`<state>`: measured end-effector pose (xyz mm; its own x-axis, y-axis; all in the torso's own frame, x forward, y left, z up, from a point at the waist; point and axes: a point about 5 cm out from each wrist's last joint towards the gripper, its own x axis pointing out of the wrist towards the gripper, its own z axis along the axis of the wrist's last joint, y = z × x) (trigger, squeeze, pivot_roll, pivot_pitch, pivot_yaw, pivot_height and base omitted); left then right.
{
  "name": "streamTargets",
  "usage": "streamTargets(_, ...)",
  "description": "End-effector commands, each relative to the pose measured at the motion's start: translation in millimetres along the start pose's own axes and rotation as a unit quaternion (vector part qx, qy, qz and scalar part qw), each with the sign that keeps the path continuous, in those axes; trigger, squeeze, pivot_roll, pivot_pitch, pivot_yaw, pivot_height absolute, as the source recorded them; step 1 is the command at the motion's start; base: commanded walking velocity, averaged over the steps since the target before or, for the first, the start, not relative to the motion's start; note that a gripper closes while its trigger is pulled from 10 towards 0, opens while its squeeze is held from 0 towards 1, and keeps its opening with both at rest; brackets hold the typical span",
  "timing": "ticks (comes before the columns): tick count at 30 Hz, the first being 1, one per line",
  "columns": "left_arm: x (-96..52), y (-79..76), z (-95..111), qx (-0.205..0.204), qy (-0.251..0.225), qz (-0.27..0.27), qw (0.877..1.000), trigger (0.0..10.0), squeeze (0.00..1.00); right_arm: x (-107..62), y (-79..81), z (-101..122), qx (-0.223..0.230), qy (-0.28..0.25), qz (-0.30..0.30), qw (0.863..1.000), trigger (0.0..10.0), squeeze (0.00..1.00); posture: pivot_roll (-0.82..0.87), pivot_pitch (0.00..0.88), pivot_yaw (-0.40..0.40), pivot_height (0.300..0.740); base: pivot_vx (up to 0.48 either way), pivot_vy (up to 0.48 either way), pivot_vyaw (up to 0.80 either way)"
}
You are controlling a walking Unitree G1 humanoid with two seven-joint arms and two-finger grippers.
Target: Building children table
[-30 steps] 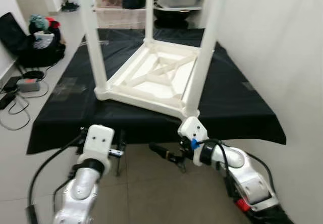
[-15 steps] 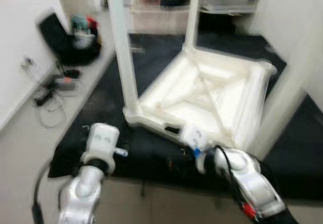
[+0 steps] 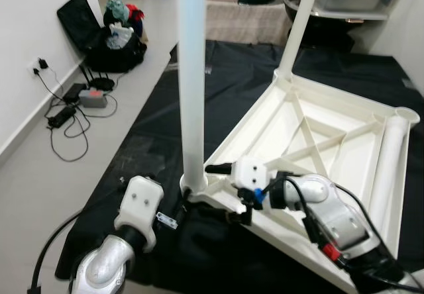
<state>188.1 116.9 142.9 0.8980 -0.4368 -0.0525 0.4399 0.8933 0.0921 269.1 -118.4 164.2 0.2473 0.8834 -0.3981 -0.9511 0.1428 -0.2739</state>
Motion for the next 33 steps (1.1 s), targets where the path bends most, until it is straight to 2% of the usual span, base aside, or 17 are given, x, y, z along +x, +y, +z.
streamTargets(1, -10.5, -5.6, -5, -0.020, 0.019, -0.024, 0.999, 10.0, 0.00, -5.2, 0.3, 3, -0.001, 0.005, 0.024, 1.000, 10.0, 0.00, -0.02, 0.106, -0.060, 0.740, 0.000, 0.000, 0.00)
streamTargets(4, -17.1, -11.8, -4, -0.043, 0.015, -0.049, 0.998, 10.0, 0.00, -9.0, -0.1, 1, 0.005, 0.023, 0.042, 0.999, 10.0, 0.00, -0.01, 0.112, -0.066, 0.740, 0.000, 0.000, 0.00)
streamTargets(11, -21.7, -19.5, 0, -0.054, 0.012, -0.089, 0.994, 10.0, 0.00, -13.5, 1.3, -5, 0.022, 0.067, 0.070, 0.995, 10.0, 0.00, -0.02, 0.115, -0.067, 0.740, 0.000, 0.000, 0.00)
streamTargets(13, -22.4, -19.7, 0, -0.054, 0.014, -0.094, 0.994, 10.0, 0.00, -14.5, -7.8, -13, 0.014, 0.115, 0.034, 0.993, 10.0, 0.00, -0.02, 0.116, -0.067, 0.740, 0.000, 0.000, 0.00)
streamTargets(15, -22.0, -18.4, -1, -0.049, 0.016, -0.091, 0.995, 10.0, 0.00, -9.9, -22.6, -21, 0.025, 0.158, -0.040, 0.986, 10.0, 0.00, -0.02, 0.116, -0.067, 0.740, 0.000, 0.000, 0.00)
streamTargets(17, -19.4, -14.8, -1, -0.035, 0.016, -0.078, 0.996, 10.0, 0.00, -3.6, -29.6, -24, 0.069, 0.164, -0.088, 0.980, 10.0, 0.00, -0.02, 0.118, -0.070, 0.740, 0.000, 0.000, 0.00)
streamTargets(20, -18.5, -13.5, -1, -0.030, 0.015, -0.073, 0.997, 10.0, 0.00, -2.1, -29.9, -24, 0.081, 0.163, -0.093, 0.979, 10.0, 0.00, -0.01, 0.118, -0.070, 0.740, 0.000, 0.000, 0.00)
streamTargets(23, -15.1, -9.5, 1, -0.023, 0.009, -0.056, 0.998, 10.0, 0.00, -0.2, -29.4, -26, 0.114, 0.173, -0.110, 0.972, 10.0, 0.00, -0.01, 0.120, -0.072, 0.740, 0.000, 0.000, 0.00)
streamTargets(25, -15.0, -9.4, 1, -0.023, 0.009, -0.055, 0.998, 10.0, 0.00, -0.3, -29.4, -26, 0.117, 0.174, -0.111, 0.971, 10.0, 0.00, -0.01, 0.120, -0.072, 0.740, 0.000, 0.000, 0.00)
streamTargets(26, -15.2, -9.4, 1, -0.023, 0.009, -0.055, 0.998, 10.0, 0.00, -1.6, -28.0, -27, 0.120, 0.178, -0.106, 0.971, 7.8, 0.00, -0.01, 0.120, -0.072, 0.740, 0.000, 0.000, 0.00)
streamTargets(28, -15.6, -9.5, 2, -0.024, 0.008, -0.055, 0.998, 10.0, 0.00, -4.3, -24.4, -28, 0.122, 0.186, -0.090, 0.971, 7.6, 0.00, -0.02, 0.125, -0.073, 0.740, 0.000, 0.000, 0.00)
streamTargets(29, -15.7, -9.6, 2, -0.024, 0.009, -0.055, 0.998, 10.0, 0.00, -4.9, -22.9, -29, 0.122, 0.192, -0.084, 0.970, 6.5, 0.00, -0.02, 0.125, -0.073, 0.740, 0.000, 0.000, 0.00)
streamTargets(33, -15.1, -9.7, 2, -0.023, 0.008, -0.055, 0.998, 10.0, 0.00, 0.0, -21.5, -29, 0.123, 0.201, -0.089, 0.968, 6.8, 0.00, -0.03, 0.126, -0.075, 0.740, 0.000, 0.000, 0.00)
